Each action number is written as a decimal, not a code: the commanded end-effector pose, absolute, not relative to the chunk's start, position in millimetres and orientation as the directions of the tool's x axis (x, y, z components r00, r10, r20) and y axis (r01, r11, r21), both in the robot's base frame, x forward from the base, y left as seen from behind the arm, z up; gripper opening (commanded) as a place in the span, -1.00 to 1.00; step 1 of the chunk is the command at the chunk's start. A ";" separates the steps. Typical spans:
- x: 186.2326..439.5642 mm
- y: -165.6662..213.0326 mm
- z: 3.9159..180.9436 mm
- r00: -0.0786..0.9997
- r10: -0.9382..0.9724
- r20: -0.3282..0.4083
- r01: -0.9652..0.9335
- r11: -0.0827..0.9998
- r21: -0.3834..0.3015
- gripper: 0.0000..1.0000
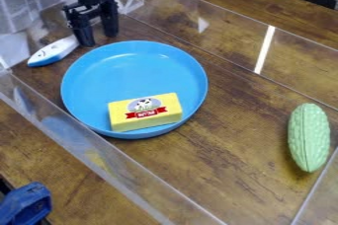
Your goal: Remove the white object from inside the blue tray and put it on the table
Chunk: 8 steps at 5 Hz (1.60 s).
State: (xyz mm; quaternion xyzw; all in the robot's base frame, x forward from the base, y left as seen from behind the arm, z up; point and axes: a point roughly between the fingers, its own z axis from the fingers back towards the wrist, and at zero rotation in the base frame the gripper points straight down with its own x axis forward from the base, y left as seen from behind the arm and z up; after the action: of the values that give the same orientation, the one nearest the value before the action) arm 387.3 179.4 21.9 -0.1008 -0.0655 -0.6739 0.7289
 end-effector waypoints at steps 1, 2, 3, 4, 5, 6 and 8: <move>381.6 197.7 38.9 0.129 -0.967 0.221 0.992 0.126 -0.024 1.00; 379.1 199.2 40.7 0.125 -0.967 0.222 0.992 0.124 -0.018 1.00; 377.9 200.4 41.4 0.134 -0.965 0.224 0.991 0.135 -0.012 1.00; 377.7 201.9 42.9 0.143 -0.963 0.228 0.989 0.146 -0.005 1.00; 378.9 201.4 44.1 0.152 -0.960 0.234 0.988 0.157 0.000 1.00; 386.0 199.7 47.0 0.245 -0.939 0.240 0.967 0.253 0.004 1.00; 400.0 195.4 43.8 0.250 -0.936 0.249 0.965 0.261 0.011 1.00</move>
State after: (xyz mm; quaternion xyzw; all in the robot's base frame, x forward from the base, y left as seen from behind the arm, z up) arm 396.1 192.1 25.2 -0.0923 -0.0938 -0.5997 0.7893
